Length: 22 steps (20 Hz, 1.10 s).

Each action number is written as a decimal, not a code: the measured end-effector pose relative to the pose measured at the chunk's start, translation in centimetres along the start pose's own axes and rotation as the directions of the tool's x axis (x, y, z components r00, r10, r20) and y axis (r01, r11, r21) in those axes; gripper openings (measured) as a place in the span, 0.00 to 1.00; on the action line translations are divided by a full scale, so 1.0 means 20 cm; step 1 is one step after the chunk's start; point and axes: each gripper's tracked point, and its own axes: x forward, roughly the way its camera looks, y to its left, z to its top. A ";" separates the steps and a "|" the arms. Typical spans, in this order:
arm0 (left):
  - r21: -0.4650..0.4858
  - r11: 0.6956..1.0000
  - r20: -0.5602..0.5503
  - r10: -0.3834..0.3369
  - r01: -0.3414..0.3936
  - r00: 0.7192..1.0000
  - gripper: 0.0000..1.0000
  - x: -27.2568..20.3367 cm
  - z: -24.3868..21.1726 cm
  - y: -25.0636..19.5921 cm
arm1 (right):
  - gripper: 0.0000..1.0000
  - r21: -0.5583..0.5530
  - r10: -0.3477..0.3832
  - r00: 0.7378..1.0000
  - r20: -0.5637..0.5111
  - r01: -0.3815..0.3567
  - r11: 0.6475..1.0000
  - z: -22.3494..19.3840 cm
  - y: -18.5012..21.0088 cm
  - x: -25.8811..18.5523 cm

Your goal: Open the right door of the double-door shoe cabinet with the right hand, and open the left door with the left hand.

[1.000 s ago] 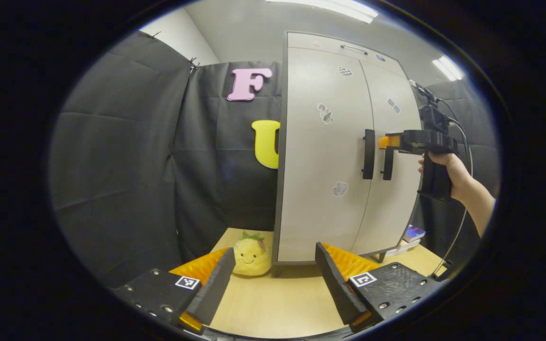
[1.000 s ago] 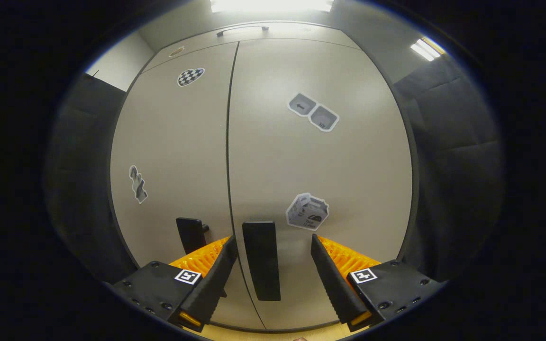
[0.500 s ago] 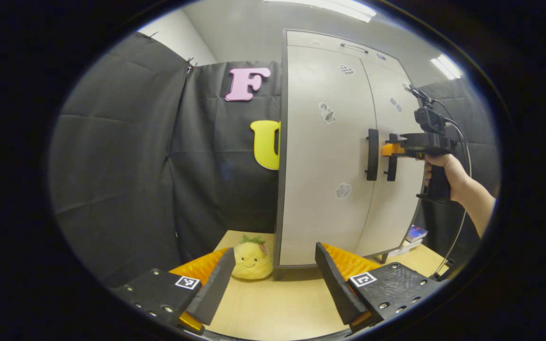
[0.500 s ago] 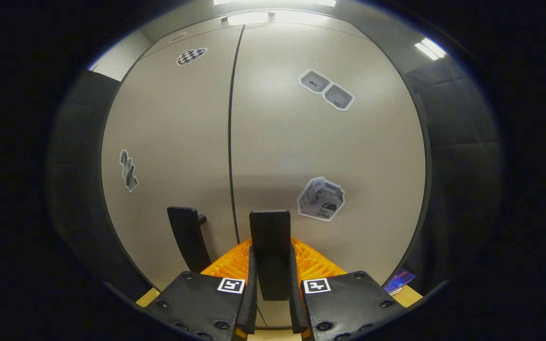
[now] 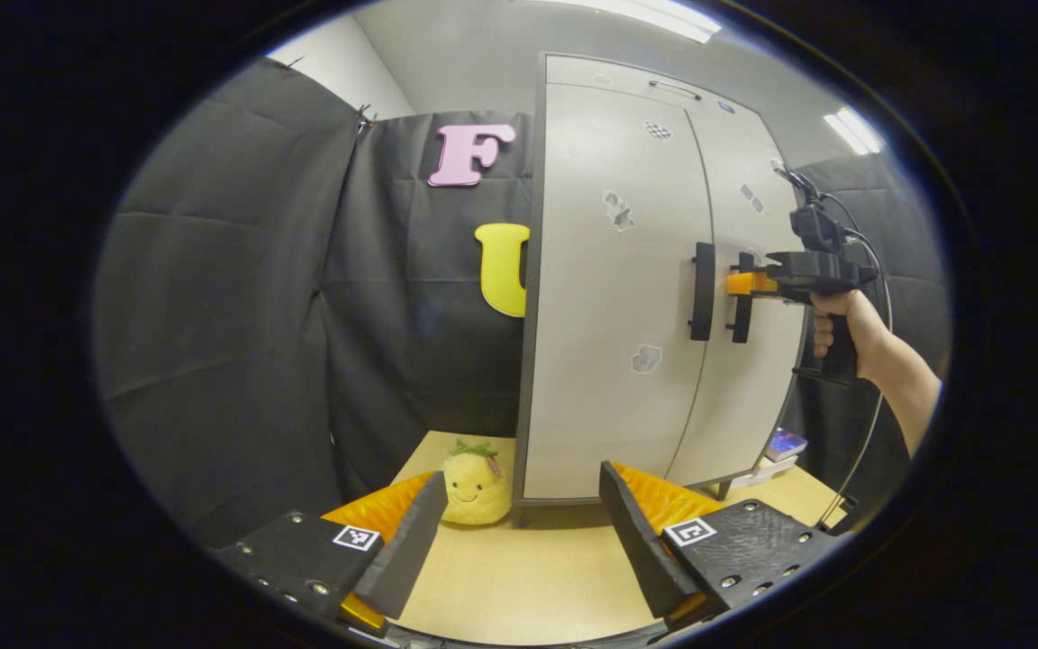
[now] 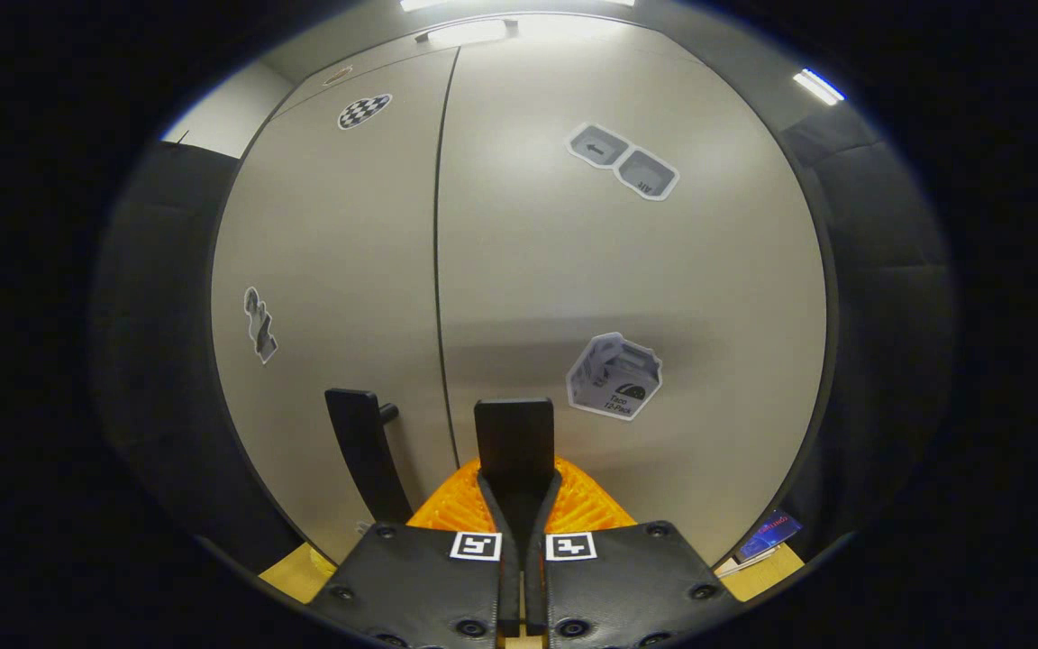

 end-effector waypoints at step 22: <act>-0.002 0.984 0.067 0.179 -0.179 0.982 1.00 -0.37 0.15 -0.71 | 0.04 0.004 0.377 0.926 0.001 -0.377 0.926 -0.04 -0.09 -0.43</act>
